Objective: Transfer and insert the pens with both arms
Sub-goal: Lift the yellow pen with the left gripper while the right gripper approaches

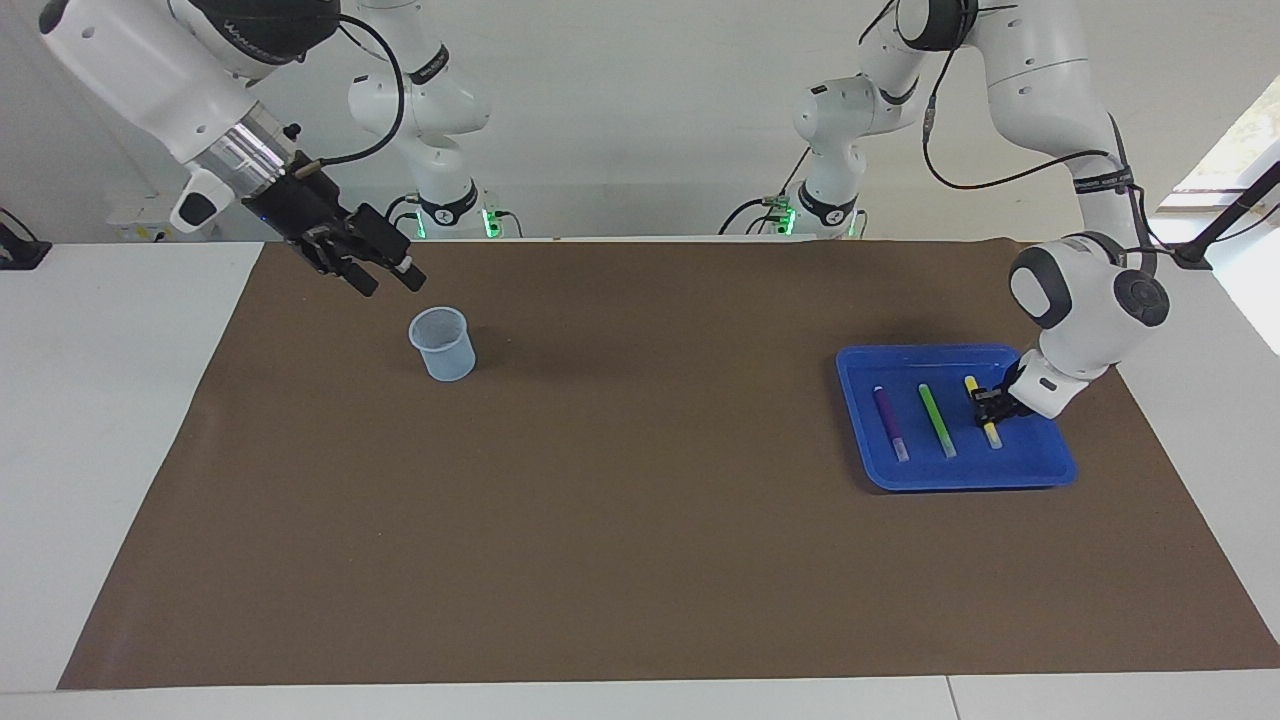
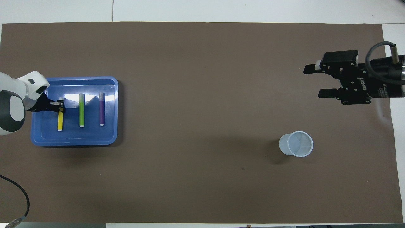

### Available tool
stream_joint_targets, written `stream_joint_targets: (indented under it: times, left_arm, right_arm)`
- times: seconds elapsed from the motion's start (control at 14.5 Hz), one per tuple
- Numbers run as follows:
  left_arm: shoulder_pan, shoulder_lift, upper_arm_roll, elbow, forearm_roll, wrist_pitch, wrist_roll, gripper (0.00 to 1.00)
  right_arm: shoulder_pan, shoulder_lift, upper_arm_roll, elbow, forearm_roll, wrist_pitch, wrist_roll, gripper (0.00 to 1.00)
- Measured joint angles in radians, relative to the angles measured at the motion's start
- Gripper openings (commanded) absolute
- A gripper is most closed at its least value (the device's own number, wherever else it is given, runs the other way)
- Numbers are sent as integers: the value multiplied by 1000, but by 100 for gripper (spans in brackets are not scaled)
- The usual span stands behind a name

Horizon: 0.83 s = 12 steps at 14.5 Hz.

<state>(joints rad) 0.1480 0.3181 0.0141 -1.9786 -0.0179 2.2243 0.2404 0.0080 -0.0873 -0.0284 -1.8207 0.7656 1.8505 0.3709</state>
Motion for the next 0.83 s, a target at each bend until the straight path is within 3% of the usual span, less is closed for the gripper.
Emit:
stream_joint_targets:
  times: [0.14, 0.35, 0.62, 0.83]
  left_arm:
    - [-2, 0, -2, 12, 0, -14, -1, 0]
    - [-14, -4, -5, 121, -2, -191, -57, 0]
    - [-79, -36, -16, 319, -97, -460, -401, 0]
    - [-148, -82, -19, 380, -216, -585, -678, 0]
  right_arm:
    - [22, -29, 1, -65, 114, 99, 10, 100]
    - [95, -50, 3, -112, 185, 244, 77, 100]
    - [143, -45, 5, -127, 277, 318, 152, 100]
    - [145, -32, 2, -130, 292, 329, 153, 100]
